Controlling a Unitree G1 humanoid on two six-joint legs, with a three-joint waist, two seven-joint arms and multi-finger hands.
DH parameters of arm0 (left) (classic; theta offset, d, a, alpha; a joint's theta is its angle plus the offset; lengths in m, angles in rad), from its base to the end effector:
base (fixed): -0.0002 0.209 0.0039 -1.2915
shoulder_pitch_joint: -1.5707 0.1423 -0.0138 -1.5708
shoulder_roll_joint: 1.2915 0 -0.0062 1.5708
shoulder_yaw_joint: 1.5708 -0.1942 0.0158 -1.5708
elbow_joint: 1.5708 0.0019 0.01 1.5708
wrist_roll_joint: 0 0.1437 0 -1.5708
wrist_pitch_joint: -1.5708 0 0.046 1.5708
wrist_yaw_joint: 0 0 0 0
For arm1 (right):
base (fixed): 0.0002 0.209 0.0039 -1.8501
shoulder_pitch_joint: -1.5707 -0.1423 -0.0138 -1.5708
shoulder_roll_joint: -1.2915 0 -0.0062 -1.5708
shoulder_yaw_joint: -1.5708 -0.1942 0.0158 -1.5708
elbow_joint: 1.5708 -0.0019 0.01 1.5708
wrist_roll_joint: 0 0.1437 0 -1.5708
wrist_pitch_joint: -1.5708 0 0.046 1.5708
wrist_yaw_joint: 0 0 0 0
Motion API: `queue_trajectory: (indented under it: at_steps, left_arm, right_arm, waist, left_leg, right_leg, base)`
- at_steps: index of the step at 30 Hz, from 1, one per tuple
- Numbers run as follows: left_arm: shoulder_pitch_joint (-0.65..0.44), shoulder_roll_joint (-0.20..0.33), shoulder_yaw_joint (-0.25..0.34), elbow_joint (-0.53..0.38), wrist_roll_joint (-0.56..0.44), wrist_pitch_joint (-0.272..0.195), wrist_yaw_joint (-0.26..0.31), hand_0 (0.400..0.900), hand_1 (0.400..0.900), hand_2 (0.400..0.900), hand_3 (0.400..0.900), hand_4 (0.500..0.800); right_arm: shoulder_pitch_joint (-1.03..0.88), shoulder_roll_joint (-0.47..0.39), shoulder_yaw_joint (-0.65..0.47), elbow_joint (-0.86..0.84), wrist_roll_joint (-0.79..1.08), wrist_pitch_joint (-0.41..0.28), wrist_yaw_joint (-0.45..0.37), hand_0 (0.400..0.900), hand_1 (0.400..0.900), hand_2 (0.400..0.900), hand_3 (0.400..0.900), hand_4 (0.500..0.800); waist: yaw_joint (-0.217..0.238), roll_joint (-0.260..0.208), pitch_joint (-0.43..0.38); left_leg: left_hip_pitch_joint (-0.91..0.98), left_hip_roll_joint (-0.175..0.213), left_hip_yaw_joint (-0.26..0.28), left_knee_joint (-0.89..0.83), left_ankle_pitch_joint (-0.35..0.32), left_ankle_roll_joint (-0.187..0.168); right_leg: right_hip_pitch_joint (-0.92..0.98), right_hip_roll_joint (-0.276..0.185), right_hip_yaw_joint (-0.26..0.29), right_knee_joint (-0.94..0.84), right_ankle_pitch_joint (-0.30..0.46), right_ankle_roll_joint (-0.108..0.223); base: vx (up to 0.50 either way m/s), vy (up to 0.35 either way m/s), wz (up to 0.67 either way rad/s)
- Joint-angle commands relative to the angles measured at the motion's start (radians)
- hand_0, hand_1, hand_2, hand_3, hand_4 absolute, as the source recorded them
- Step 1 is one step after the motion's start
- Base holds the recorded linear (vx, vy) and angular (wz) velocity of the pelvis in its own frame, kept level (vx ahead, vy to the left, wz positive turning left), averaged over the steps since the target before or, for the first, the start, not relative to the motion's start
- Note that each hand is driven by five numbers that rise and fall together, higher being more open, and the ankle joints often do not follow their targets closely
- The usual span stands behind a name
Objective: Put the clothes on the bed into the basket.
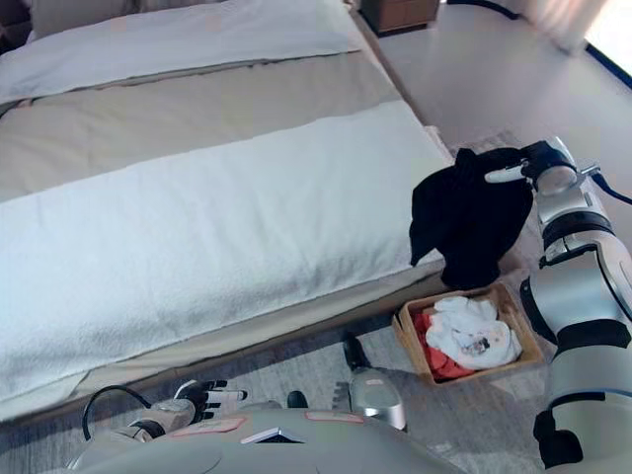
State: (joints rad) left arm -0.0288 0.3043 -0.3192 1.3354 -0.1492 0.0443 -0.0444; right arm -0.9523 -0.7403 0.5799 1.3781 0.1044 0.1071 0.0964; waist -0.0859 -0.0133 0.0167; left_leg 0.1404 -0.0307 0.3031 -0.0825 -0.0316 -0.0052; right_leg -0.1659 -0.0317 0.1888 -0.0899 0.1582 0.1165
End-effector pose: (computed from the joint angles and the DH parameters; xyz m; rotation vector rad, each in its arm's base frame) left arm 0.0617 0.2473 -0.1297 0.3180 1.3776 0.0034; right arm 0.3180 -0.3399 0.1149 -0.8341 0.6390 -0.2529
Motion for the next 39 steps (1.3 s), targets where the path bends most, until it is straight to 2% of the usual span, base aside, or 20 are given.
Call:
queue_trajectory:
  at_steps: [1, 8, 22, 23, 24, 39]
  left_arm:
    - [-0.005, 0.061, 0.000, 0.044, 0.042, -0.011, 0.013, 0.900, 0.900, 0.900, 0.900, 0.800]
    - [-0.023, 0.066, 0.000, 0.033, 0.041, -0.014, 0.023, 0.900, 0.900, 0.900, 0.900, 0.800]
    - [-0.030, 0.057, -0.004, 0.033, 0.044, -0.012, 0.034, 0.900, 0.900, 0.900, 0.900, 0.800]
    - [-0.029, 0.055, -0.004, 0.034, 0.046, -0.011, 0.034, 0.900, 0.900, 0.900, 0.900, 0.800]
    - [-0.030, 0.057, -0.003, 0.034, 0.046, -0.010, 0.035, 0.900, 0.900, 0.900, 0.900, 0.800]
    - [-0.027, 0.048, -0.005, 0.030, 0.038, -0.008, 0.036, 0.900, 0.900, 0.900, 0.900, 0.800]
  right_arm:
    - [-0.156, -0.120, 0.004, 0.059, -0.029, -0.043, -0.049, 0.400, 0.400, 0.400, 0.400, 0.500]
    - [-0.108, -0.133, -0.029, 0.067, -0.026, -0.037, -0.049, 0.400, 0.400, 0.400, 0.400, 0.500]
    - [-0.073, -0.143, -0.044, 0.055, -0.018, -0.034, -0.042, 0.400, 0.400, 0.400, 0.400, 0.500]
    - [-0.070, -0.144, -0.045, 0.059, -0.023, -0.034, -0.044, 0.484, 0.484, 0.484, 0.484, 0.551]
    - [-0.073, -0.146, -0.044, 0.062, -0.029, -0.032, -0.047, 0.900, 0.900, 0.900, 0.900, 0.800]
    - [-0.060, -0.139, -0.042, 0.061, -0.039, -0.029, -0.048, 0.900, 0.900, 0.900, 0.900, 0.800]
  waist:
    - [0.001, 0.016, -0.018]
    - [-0.027, 0.041, -0.001]
    - [-0.039, 0.050, 0.012]
    - [-0.037, 0.051, 0.014]
    - [-0.036, 0.052, 0.014]
    - [-0.030, 0.055, 0.019]
  left_leg:
    - [-0.016, 0.014, -0.050, 0.085, -0.133, 0.018]
    - [-0.010, 0.006, -0.018, 0.097, -0.149, 0.027]
    - [-0.015, 0.003, -0.021, 0.099, -0.147, 0.024]
    - [-0.016, 0.004, -0.023, 0.098, -0.147, 0.023]
    - [-0.016, 0.004, -0.024, 0.097, -0.146, 0.022]
    - [-0.023, 0.008, -0.035, 0.089, -0.136, 0.019]
  right_leg:
    - [0.009, -0.045, 0.012, 0.062, -0.021, 0.085]
    - [-0.001, -0.046, 0.030, 0.050, 0.002, 0.099]
    - [-0.005, -0.049, 0.027, 0.048, 0.012, 0.101]
    - [-0.005, -0.051, 0.025, 0.048, 0.012, 0.100]
    - [-0.005, -0.051, 0.023, 0.048, 0.012, 0.100]
    - [-0.008, -0.049, 0.019, 0.047, 0.011, 0.094]
  base:
    - [-0.02, 0.031, -0.25]
    - [-0.01, 0.017, -0.20]
    - [-0.01, -0.006, -0.02]
    - [-0.01, -0.015, 0.06]
    - [-0.01, -0.015, 0.06]
    - [0.00, -0.004, 0.01]
